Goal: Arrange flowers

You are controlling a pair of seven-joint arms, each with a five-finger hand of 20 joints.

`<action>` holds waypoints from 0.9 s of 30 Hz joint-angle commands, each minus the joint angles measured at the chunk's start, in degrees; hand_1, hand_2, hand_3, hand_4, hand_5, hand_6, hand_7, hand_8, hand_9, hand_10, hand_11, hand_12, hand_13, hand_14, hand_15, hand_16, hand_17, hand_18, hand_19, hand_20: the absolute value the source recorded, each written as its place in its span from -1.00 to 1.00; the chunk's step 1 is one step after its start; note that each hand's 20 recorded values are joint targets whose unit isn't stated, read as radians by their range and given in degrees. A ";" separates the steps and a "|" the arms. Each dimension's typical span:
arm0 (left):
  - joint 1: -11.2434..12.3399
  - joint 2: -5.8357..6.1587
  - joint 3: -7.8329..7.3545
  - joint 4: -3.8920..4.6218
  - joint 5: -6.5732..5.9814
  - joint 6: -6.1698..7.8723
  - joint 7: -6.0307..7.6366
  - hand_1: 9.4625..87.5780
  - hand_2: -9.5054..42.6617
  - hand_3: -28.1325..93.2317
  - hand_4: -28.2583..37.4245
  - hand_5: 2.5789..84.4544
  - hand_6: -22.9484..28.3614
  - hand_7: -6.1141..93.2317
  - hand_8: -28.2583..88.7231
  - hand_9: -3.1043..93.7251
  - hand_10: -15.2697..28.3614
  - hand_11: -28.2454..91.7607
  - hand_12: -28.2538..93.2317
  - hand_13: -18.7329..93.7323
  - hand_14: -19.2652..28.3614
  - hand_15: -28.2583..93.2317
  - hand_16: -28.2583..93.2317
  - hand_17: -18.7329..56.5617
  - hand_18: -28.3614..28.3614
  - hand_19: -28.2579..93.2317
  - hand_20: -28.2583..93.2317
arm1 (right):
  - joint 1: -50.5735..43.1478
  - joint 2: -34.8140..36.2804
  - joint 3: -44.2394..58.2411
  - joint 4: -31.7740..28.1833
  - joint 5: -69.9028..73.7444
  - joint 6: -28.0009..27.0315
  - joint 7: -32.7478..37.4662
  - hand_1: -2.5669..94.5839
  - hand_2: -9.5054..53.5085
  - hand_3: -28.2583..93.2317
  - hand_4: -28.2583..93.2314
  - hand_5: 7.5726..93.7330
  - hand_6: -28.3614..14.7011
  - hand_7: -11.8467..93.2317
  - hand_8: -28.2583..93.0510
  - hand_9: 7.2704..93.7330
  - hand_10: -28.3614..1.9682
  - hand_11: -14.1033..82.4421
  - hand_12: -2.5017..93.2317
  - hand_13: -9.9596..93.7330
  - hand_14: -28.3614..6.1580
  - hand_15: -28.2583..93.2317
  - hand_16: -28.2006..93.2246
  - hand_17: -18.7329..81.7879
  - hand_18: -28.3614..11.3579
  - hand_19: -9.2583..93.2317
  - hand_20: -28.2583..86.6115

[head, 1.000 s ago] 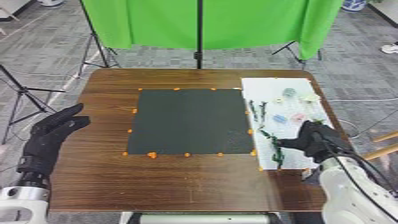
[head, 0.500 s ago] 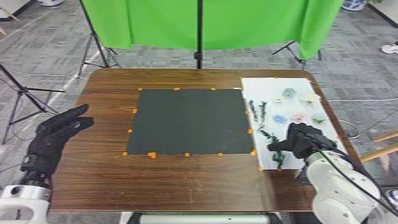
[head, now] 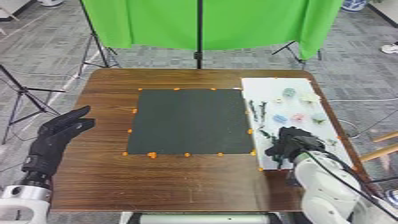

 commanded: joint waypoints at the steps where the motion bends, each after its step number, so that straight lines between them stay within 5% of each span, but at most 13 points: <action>1: 0.32 -0.75 -0.02 -0.07 1.06 -1.20 -1.20 -0.43 -0.87 0.53 -0.62 0.04 0.10 -0.70 -0.60 0.03 0.35 -0.21 -0.30 -0.04 0.61 -0.24 -0.48 -0.38 0.54 -0.39 -0.22 | 0.33 -2.70 -5.35 2.90 -0.47 -0.26 0.36 -0.07 -1.00 0.43 -0.60 0.81 0.15 -0.36 -0.25 1.00 0.05 0.01 -0.43 1.00 0.62 0.47 -0.11 0.73 -0.18 1.00 0.30; 5: 0.61 -1.04 -0.16 -0.28 1.20 -1.36 -1.29 -0.43 -0.86 0.52 -0.62 0.04 0.10 -0.70 -0.60 0.03 0.35 -0.21 -0.30 -0.04 0.61 -0.24 -0.48 -0.38 0.54 -0.39 -0.23 | 0.00 -2.87 -5.67 3.50 -1.07 2.07 -0.12 0.10 -1.00 0.38 -0.44 0.84 0.19 -0.34 -0.11 1.00 0.11 0.09 -0.42 1.00 0.65 0.52 -0.12 0.75 -0.18 1.00 0.34; 17: 0.67 -0.25 -0.58 -0.30 0.53 -1.47 -2.03 -0.42 -0.85 0.52 -0.62 0.03 0.10 -0.70 -0.60 0.02 0.35 -0.21 -0.30 -0.04 0.61 -0.25 -0.48 -0.39 0.54 -0.39 -0.23 | -2.04 -1.48 5.33 -2.71 0.24 13.00 -1.20 0.09 -1.00 0.41 -0.28 0.83 0.21 -0.22 -0.09 1.00 0.16 0.24 -0.43 1.00 0.69 0.64 -0.14 0.81 -0.21 1.00 0.46; 20: 0.54 1.77 -0.86 -0.02 -0.76 -1.84 -2.27 -0.42 -0.85 0.52 -0.62 0.03 0.10 -0.70 -0.60 0.02 0.35 -0.21 -0.30 -0.05 0.61 -0.24 -0.48 -0.39 0.54 -0.39 -0.23 | -0.53 -1.47 7.00 -4.48 2.36 15.84 -2.16 0.10 -1.00 0.41 -0.27 0.83 0.21 -0.21 -0.09 1.00 0.15 0.26 -0.44 1.00 0.69 0.65 -0.15 0.81 -0.21 1.00 0.47; 23: 0.27 5.31 -1.72 0.95 -1.74 -2.16 -2.41 -0.42 -0.85 0.52 -0.62 0.03 0.11 -0.70 -0.60 0.02 0.35 -0.21 -0.30 -0.05 0.61 -0.24 -0.48 -0.39 0.54 -0.39 -0.23 | 3.59 -1.76 5.25 -4.77 3.62 17.38 -3.14 0.10 -1.00 0.41 -0.27 0.83 0.21 -0.20 -0.10 1.00 0.15 0.26 -0.44 1.00 0.69 0.65 -0.15 0.81 -0.22 1.00 0.47; 27: 0.13 9.61 -1.86 3.62 -6.84 1.18 -1.31 -0.42 -0.85 0.52 -0.62 0.03 0.11 -0.70 -0.60 0.02 0.35 -0.21 -0.30 -0.04 0.61 -0.24 -0.48 -0.39 0.54 -0.39 -0.23 | 14.49 -3.49 -3.53 -2.16 5.83 18.41 -4.07 0.10 -1.00 0.41 -0.27 0.83 0.20 -0.20 -0.10 1.00 0.15 0.27 -0.45 1.00 0.70 0.66 -0.15 0.82 -0.22 1.00 0.48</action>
